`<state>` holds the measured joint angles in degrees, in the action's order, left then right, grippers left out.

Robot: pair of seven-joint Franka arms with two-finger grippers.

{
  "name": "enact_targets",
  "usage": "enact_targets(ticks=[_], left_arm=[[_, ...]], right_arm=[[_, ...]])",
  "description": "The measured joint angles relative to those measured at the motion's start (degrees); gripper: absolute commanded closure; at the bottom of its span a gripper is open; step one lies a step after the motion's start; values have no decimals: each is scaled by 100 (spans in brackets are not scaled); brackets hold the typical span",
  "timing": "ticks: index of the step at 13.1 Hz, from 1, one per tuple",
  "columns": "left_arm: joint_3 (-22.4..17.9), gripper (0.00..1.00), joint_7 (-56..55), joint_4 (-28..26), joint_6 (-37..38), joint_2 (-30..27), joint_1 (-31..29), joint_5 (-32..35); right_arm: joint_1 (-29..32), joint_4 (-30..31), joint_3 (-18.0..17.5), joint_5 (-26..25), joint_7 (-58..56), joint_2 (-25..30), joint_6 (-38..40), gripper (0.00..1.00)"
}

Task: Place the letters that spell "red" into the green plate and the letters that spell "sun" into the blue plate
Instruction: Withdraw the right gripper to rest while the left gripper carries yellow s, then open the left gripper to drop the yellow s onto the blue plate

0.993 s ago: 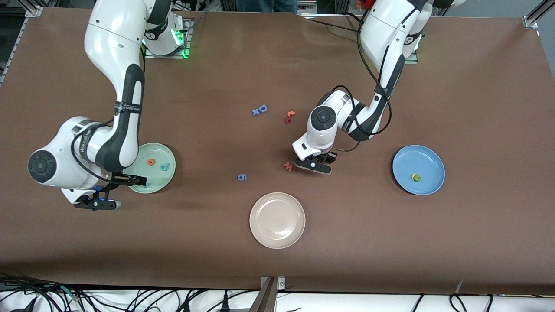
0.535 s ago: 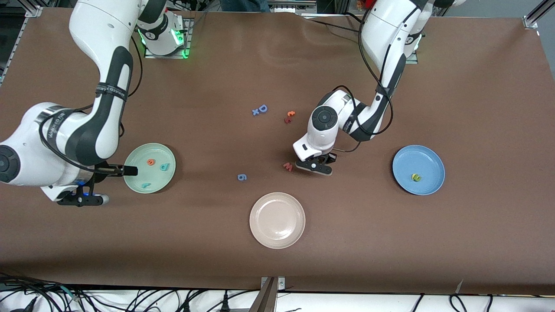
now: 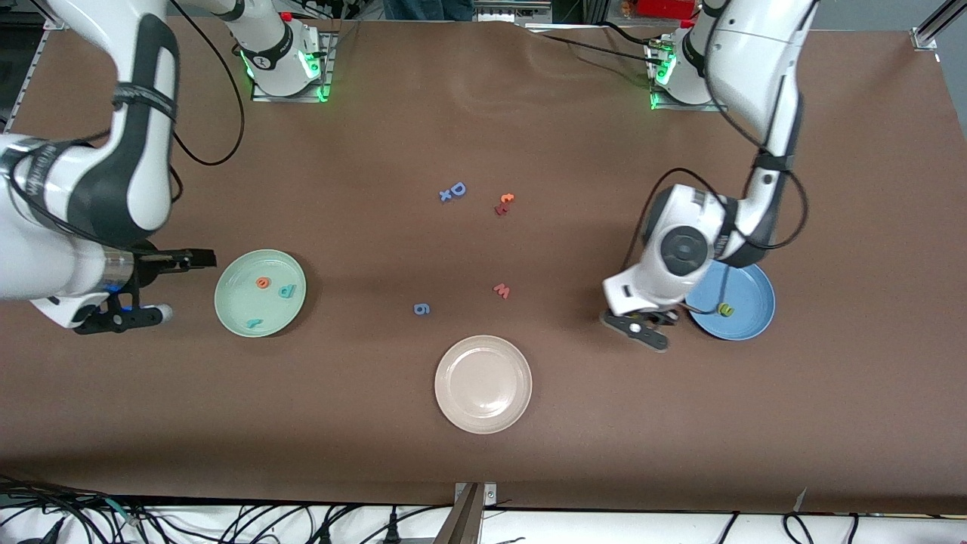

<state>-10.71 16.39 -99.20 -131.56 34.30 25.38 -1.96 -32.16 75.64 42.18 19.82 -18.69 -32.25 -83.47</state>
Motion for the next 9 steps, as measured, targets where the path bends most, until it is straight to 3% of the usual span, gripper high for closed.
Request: enact_targets(ticks=[4, 6, 8, 9], left_arm=[[-331, 87, 1403, -291, 119, -134, -346, -98], [-371, 87, 1964, -471, 119, -139, -543, -184], [-377, 82, 2370, -600, 119, -141, -726, -188], [-380, 53, 2536, -628, 119, -141, -807, -189]], right_arm=[[1572, 34, -2055, -1030, 325, 967, -257, 1], [2303, 341, -2998, -1516, 787, 1420, -446, 1], [2580, 837, -3424, -1881, 982, 1876, -770, 1], [2604, 1149, -3475, -1933, 1064, 2106, -1047, 1]])
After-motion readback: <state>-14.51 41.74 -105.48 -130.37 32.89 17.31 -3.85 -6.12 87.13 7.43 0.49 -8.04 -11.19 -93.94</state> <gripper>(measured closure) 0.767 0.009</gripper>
